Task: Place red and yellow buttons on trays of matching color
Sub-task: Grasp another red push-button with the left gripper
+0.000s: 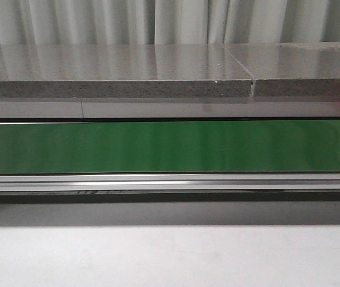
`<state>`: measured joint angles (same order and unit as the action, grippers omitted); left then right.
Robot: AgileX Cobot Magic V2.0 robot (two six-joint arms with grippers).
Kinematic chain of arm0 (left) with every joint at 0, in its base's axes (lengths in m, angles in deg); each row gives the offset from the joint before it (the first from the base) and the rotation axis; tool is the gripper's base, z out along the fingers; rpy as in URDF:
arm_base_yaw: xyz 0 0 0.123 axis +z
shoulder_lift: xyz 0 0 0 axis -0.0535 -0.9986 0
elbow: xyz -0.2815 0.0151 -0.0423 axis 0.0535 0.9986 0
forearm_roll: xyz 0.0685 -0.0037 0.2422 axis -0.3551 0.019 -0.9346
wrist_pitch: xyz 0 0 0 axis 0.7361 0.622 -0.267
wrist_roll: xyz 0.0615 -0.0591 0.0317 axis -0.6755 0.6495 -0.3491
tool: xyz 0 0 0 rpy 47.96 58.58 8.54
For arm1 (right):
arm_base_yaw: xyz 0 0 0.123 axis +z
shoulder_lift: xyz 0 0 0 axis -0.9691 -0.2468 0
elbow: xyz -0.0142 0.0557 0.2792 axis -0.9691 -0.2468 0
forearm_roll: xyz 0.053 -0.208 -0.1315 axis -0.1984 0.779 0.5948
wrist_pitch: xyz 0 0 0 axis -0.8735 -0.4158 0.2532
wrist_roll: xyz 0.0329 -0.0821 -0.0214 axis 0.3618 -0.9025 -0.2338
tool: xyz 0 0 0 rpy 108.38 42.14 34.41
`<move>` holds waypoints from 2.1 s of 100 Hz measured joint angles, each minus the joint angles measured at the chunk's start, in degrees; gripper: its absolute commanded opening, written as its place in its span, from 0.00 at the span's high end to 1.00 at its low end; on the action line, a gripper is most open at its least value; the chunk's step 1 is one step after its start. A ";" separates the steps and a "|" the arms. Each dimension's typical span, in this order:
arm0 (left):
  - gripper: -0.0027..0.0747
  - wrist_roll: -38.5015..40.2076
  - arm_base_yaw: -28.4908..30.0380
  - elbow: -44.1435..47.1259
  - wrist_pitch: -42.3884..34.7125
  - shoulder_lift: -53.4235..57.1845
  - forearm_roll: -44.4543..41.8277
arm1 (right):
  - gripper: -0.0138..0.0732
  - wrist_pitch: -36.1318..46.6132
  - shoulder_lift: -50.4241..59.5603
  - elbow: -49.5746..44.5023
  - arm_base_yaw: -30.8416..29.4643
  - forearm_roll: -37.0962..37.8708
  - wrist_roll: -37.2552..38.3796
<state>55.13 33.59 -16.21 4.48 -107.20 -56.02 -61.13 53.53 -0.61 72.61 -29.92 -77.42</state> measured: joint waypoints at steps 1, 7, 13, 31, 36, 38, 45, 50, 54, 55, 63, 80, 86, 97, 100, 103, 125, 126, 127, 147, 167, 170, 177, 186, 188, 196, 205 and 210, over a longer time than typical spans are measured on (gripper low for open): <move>0.41 -0.17 0.00 -0.17 0.17 -0.45 0.16 | 0.92 0.00 0.00 0.00 0.00 0.00 0.00; 0.41 -1.51 0.00 -1.50 0.50 -2.08 1.34 | 0.92 0.00 0.00 0.00 0.00 0.00 0.00; 0.41 -2.09 0.00 -2.50 0.64 -3.55 1.89 | 0.92 0.00 0.00 0.00 0.00 0.00 0.00; 0.41 -2.43 0.00 -3.29 0.78 -6.45 0.79 | 0.92 0.00 0.00 0.00 0.00 0.00 0.00; 0.41 -2.48 0.00 -3.42 0.78 -7.58 0.67 | 0.92 0.00 0.00 0.00 0.00 0.00 0.00; 0.41 -2.48 0.00 -3.42 0.88 -7.88 0.67 | 0.92 0.00 0.00 0.00 0.00 0.00 0.00; 0.41 -2.57 0.00 -3.54 0.75 -9.46 0.56 | 0.92 0.00 0.00 0.00 0.00 0.00 0.00; 0.41 -2.57 0.00 -3.54 0.29 -10.50 0.48 | 0.92 0.00 0.00 0.00 0.00 0.00 0.00; 0.42 -2.61 0.00 -3.54 0.13 -10.86 0.32 | 0.92 0.00 0.00 0.00 0.00 0.00 0.00; 0.43 -2.61 0.00 -3.54 0.13 -11.11 0.34 | 0.92 0.00 0.00 0.00 0.00 0.00 0.00; 0.51 -2.70 0.00 -3.79 -0.28 -11.70 0.34 | 0.92 0.00 0.00 0.00 0.00 0.00 0.00; 0.76 -2.74 0.00 -3.87 -1.61 -12.14 0.30 | 0.92 0.00 0.00 0.00 0.00 0.00 0.00; 0.81 -2.84 0.00 -3.92 -1.71 -12.14 0.30 | 0.92 0.00 0.00 0.00 0.00 0.00 0.00; 0.85 -3.02 0.00 -4.15 -1.94 -12.17 0.06 | 0.92 0.00 0.00 0.00 0.00 0.00 0.00; 0.85 -3.12 0.00 -4.19 -1.94 -12.17 0.02 | 0.92 0.00 0.00 0.00 0.00 0.00 0.00; 0.85 -3.23 0.00 -4.19 -1.94 -12.03 -0.09 | 0.92 0.00 0.00 0.00 0.00 0.00 0.00; 0.85 -4.51 0.00 -4.68 -1.93 -5.87 0.95 | 0.92 0.00 0.00 0.00 0.00 0.00 0.00; 0.85 -5.00 0.00 -4.87 -1.94 -5.65 1.35 | 0.92 0.00 0.00 0.00 0.00 0.00 0.00; 0.85 -5.19 0.00 -4.97 -1.65 -5.24 1.54 | 0.92 0.00 0.00 0.00 0.00 0.00 0.00; 0.85 -11.23 -0.53 -11.37 4.02 -1.45 4.91 | 0.92 0.00 0.00 0.00 0.00 0.00 0.00; 0.85 -14.17 -5.25 -19.95 9.08 -0.74 4.90 | 0.92 -0.09 0.00 0.00 0.00 0.00 0.00; 0.85 -14.78 -6.66 -20.91 9.29 -0.74 4.90 | 0.92 -0.09 0.00 0.00 0.00 0.00 0.00; 0.85 -15.69 -10.44 -22.02 9.74 -0.74 4.62 | 0.92 -0.09 0.00 0.00 0.00 0.00 0.00; 0.85 -16.27 -14.84 -22.40 10.56 -0.74 4.37 | 0.92 -0.09 0.00 0.00 0.00 0.00 0.00; 0.85 -16.30 -15.63 -22.40 10.94 -0.74 4.37 | 0.92 -0.09 0.00 0.00 0.00 0.00 0.00; 0.85 -16.40 -17.98 -22.44 11.58 -0.99 4.37 | 0.92 -0.09 0.00 0.00 0.00 0.00 0.00; 0.85 -16.51 -19.45 -22.54 11.81 -2.23 4.25 | 0.92 -0.09 0.00 0.00 0.00 0.00 0.00; 0.85 -16.51 -20.03 -22.54 11.93 -3.26 4.25 | 0.92 -0.09 0.00 0.00 0.00 0.00 0.00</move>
<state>38.61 13.56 -38.74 16.40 -110.46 -51.77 -61.22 53.53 -0.61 72.61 -29.92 -77.42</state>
